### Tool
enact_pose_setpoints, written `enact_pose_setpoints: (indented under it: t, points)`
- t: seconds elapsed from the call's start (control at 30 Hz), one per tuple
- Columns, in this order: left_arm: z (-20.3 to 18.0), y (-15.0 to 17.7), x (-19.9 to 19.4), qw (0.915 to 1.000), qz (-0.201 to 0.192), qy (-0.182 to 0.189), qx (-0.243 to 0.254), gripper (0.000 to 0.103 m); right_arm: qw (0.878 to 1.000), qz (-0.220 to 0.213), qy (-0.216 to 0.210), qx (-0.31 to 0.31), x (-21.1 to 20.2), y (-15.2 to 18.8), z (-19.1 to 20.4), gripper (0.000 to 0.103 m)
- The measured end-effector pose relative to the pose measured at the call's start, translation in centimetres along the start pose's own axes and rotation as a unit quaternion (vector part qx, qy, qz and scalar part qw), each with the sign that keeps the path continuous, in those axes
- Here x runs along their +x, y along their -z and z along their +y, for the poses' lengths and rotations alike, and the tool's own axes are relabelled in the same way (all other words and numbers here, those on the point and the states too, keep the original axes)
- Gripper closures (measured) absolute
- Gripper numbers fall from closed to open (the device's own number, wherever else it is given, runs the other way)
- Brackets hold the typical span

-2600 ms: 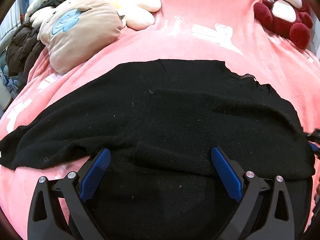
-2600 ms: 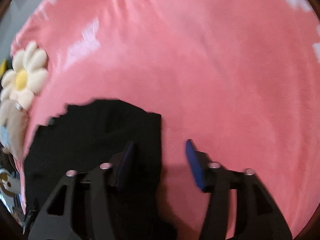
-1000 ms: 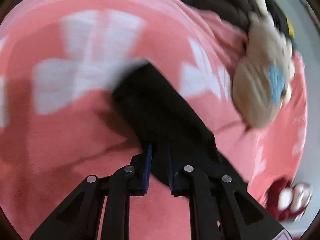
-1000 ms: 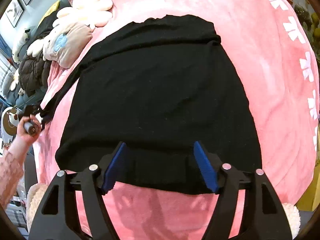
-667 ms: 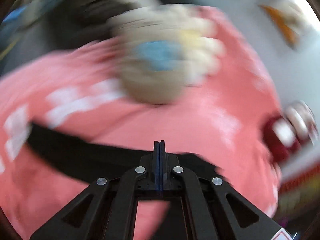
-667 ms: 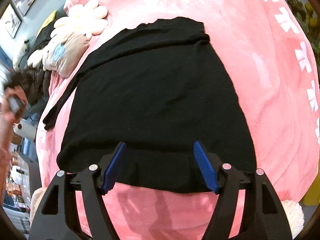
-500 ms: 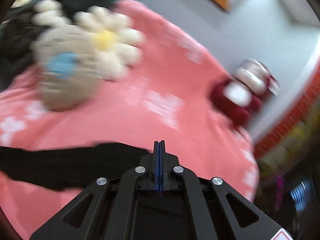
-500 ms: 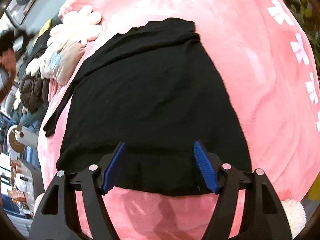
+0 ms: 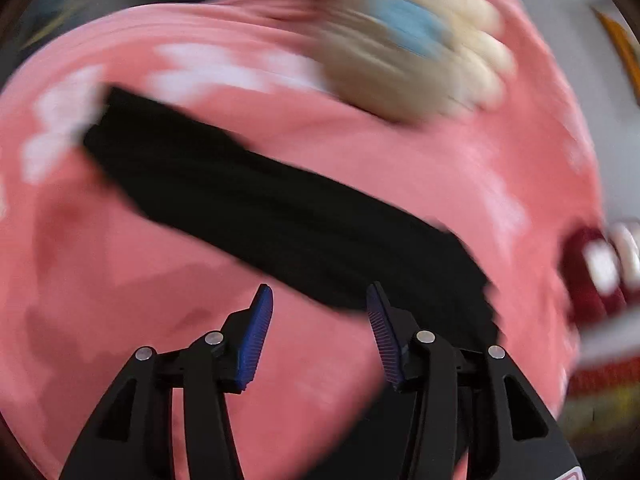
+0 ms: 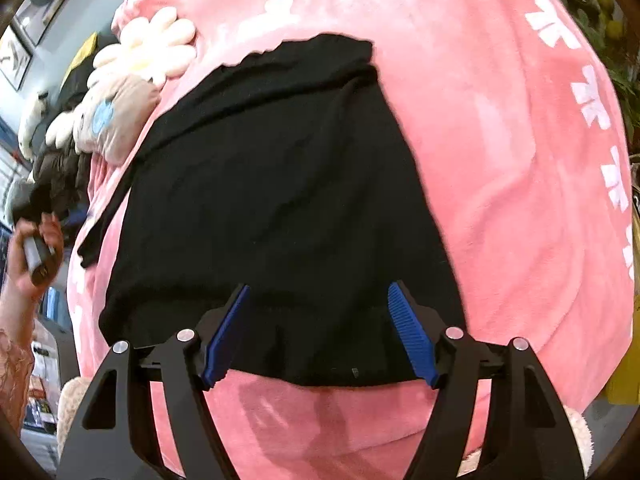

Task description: Fold small clothes

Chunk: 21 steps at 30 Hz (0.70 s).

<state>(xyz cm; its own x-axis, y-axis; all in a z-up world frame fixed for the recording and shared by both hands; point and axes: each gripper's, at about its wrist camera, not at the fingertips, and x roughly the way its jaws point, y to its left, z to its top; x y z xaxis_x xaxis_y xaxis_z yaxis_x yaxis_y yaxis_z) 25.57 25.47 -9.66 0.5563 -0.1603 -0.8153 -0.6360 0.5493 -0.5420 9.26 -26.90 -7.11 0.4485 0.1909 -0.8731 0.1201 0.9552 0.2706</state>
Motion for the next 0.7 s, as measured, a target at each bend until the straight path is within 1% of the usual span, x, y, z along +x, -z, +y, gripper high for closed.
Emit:
enact_pose_setpoints:
  t: [0.03, 0.1, 0.17, 0.23, 0.27, 0.33, 0.37, 0.4, 0.43, 0.5, 0.57, 0.63, 0.7]
  points:
    - [1.6, -1.1, 0.2, 0.9997, 0.002, -0.017, -0.016, 0.056, 1.0, 0.004, -0.003, -0.002, 0.4, 0.1, 0.6, 0.035]
    - [5.8, -3.8, 0.8, 0.9976, 0.012, -0.024, -0.064, 0.052, 1.0, 0.011, -0.008, -0.009, 1.0, 0.2, 2.1, 0.035]
    - [8.3, -5.2, 1.1, 0.9939, 0.011, -0.056, -0.094, 0.051, 1.0, 0.015, -0.013, -0.016, 1.5, 0.3, 3.6, 0.035]
    - [10.8, -6.1, 1.4, 0.9892, 0.009, -0.074, -0.126, 0.05, 0.999, 0.015, -0.019, -0.027, 1.8, 0.3, 5.3, 0.035]
    - [11.5, -6.2, 1.6, 0.987, 0.01, -0.076, -0.141, 0.05, 0.999, 0.016, -0.021, -0.033, 1.9, 0.3, 6.0, 0.035]
    - [13.0, -6.7, 2.0, 0.9839, 0.002, -0.051, -0.171, 0.053, 0.999, 0.019, -0.022, -0.043, 2.2, 0.2, 7.1, 0.035]
    - [13.0, -6.8, 2.1, 0.9833, -0.004, -0.04, -0.178, 0.069, 0.998, 0.021, -0.024, -0.047, 2.3, 0.2, 7.5, 0.035]
    - [12.7, -7.1, 2.2, 0.9834, -0.01, -0.03, -0.179, 0.098, 0.998, 0.021, -0.024, -0.048, 2.4, 0.2, 7.8, 0.035]
    - [12.3, -7.6, 2.4, 0.9853, -0.012, -0.023, -0.169, 0.103, 0.998, 0.019, -0.024, -0.048, 2.4, 0.1, 7.9, 0.035]
    - [11.1, -8.4, 2.8, 0.9891, -0.018, -0.02, -0.145, 0.102, 0.998, 0.018, -0.027, -0.048, 2.3, 0.2, 7.8, 0.035]
    - [8.6, -9.0, 1.7, 0.9935, -0.039, -0.022, -0.105, 0.103, 0.999, 0.014, -0.027, -0.045, 2.0, 0.3, 7.5, 0.035]
    - [4.4, -8.7, -0.5, 0.9972, -0.057, 0.007, -0.047, 0.103, 0.999, 0.012, -0.029, -0.04, 1.9, 0.4, 7.0, 0.035]
    - [-0.6, -7.3, -3.1, 0.9964, -0.071, 0.039, 0.025, 0.103, 0.999, 0.011, -0.034, -0.029, 1.9, 0.5, 6.0, 0.035]
